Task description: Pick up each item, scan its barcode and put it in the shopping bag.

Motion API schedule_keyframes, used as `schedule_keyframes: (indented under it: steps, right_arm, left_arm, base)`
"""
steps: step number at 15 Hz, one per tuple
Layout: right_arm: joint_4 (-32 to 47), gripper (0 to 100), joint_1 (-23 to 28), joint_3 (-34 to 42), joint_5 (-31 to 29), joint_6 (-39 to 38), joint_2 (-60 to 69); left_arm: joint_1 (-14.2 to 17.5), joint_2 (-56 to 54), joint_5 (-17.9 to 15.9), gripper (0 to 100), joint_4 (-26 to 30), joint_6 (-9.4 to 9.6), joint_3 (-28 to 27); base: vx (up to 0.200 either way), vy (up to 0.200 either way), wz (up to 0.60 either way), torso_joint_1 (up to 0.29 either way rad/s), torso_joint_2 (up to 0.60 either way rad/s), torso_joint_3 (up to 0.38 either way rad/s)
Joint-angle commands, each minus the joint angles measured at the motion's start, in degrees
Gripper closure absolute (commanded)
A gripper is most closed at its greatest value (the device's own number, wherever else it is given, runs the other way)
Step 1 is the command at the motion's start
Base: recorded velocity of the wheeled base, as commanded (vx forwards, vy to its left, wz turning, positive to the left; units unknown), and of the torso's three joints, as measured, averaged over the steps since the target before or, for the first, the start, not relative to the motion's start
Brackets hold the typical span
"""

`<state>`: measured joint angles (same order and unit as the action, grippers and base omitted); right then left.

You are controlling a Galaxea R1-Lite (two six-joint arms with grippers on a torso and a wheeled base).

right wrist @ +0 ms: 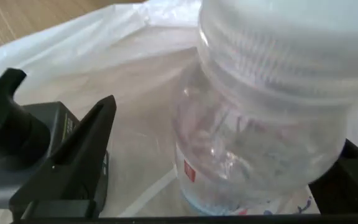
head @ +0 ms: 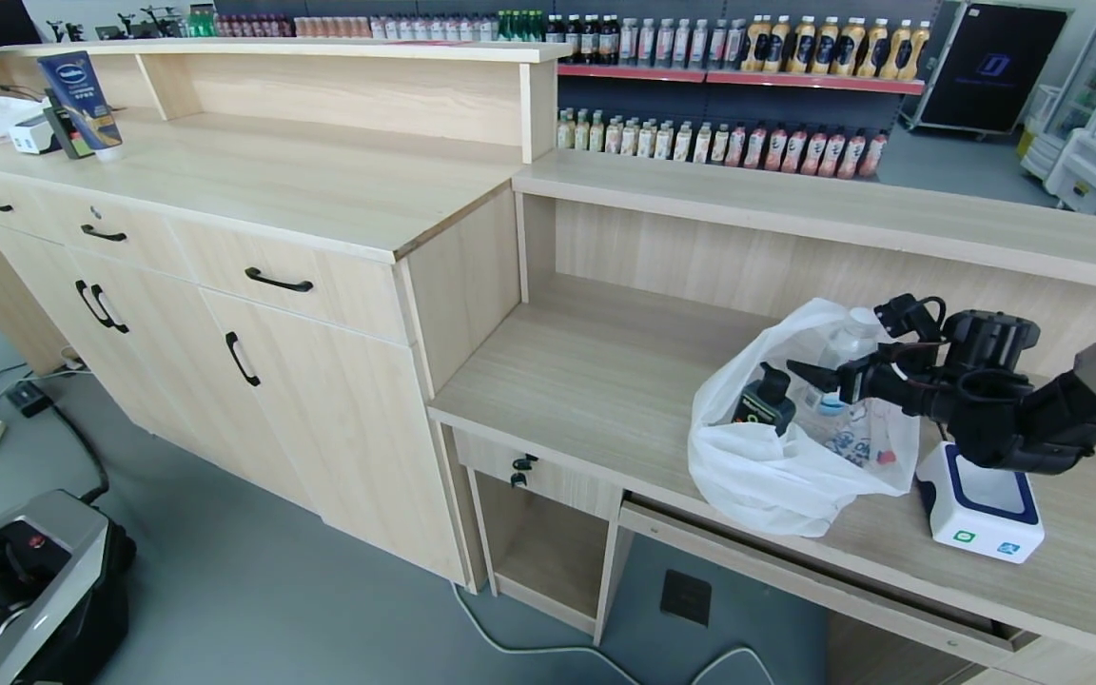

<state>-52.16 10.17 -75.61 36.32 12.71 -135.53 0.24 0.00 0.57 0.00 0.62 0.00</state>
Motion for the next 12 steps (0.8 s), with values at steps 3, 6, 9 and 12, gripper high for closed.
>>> schedule_keyframes:
  steps: [3, 6, 9, 12]
  right_arm:
    - [3.0, 0, -0.3, -0.9, 0.0, 0.1, 8.4]
    - [4.4, 0, -0.1, 5.8, -0.4, 1.5, 18.8]
    - [4.1, 0, 1.5, 18.9, -0.4, 7.4, 29.8]
    - [2.9, 0, 3.5, 29.3, -0.6, 9.8, 38.1]
  left_arm:
    - [0.0, 0.0, 0.0, 100, 0.0, -0.01, 0.0]
    - [0.0, 0.0, 0.0, 100, 0.0, -0.01, 0.0]
    - [0.0, 0.0, 0.0, 100, 0.0, -0.01, 0.0]
    - [0.0, 0.0, 0.0, 100, 0.0, -0.01, 0.0]
  base:
    - [0.000, 0.000, 0.00, 0.000, 0.00, 0.000]
    - [0.000, 0.000, 0.00, 0.000, 0.00, 0.000]
    - [0.000, 0.000, 0.00, 0.000, 0.00, 0.000]
    - [0.000, 0.000, 0.00, 0.000, 0.00, 0.000]
